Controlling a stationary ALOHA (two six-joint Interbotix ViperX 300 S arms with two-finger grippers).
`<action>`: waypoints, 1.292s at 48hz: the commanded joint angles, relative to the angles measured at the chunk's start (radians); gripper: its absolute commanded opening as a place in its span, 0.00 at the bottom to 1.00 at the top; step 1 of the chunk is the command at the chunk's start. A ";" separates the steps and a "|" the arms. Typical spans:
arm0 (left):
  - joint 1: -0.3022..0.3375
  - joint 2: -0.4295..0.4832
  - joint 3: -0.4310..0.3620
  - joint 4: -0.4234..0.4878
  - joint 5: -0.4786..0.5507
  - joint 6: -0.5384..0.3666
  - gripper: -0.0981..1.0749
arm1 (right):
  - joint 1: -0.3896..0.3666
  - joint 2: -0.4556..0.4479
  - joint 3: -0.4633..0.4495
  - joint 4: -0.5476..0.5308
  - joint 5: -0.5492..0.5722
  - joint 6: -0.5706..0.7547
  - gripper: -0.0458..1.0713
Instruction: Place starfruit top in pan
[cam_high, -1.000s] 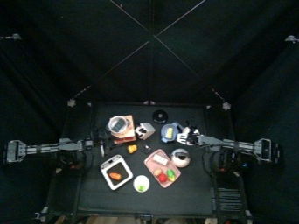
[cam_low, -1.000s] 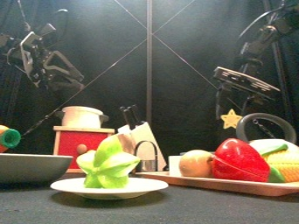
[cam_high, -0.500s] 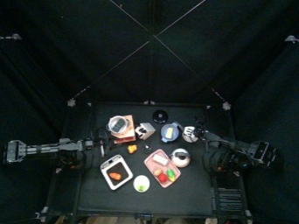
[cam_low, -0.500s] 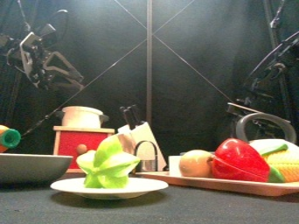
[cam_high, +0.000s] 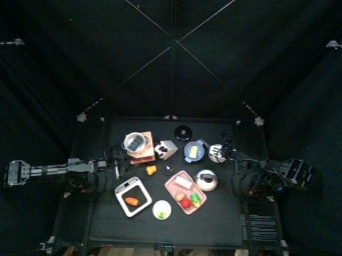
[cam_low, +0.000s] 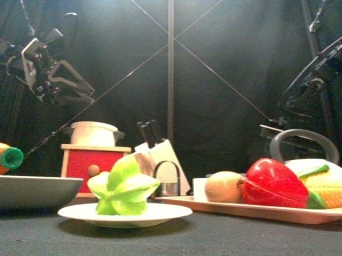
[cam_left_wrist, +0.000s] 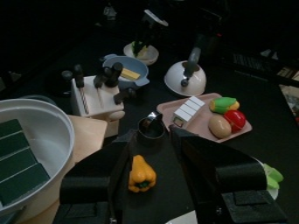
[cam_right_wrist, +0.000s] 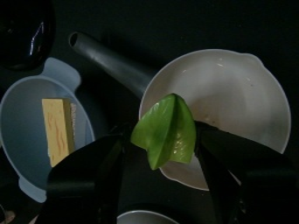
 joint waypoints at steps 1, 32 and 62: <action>0.003 0.002 -0.012 0.000 -0.005 0.002 0.74 | 0.005 -0.009 -0.014 0.000 -0.005 0.002 0.85; 0.003 0.002 -0.012 0.000 -0.005 0.002 0.74 | 0.028 -0.009 -0.029 -0.002 0.009 0.000 0.95; 0.003 0.002 -0.015 0.000 -0.005 0.002 0.74 | 0.044 -0.021 -0.037 -0.005 0.041 0.000 0.95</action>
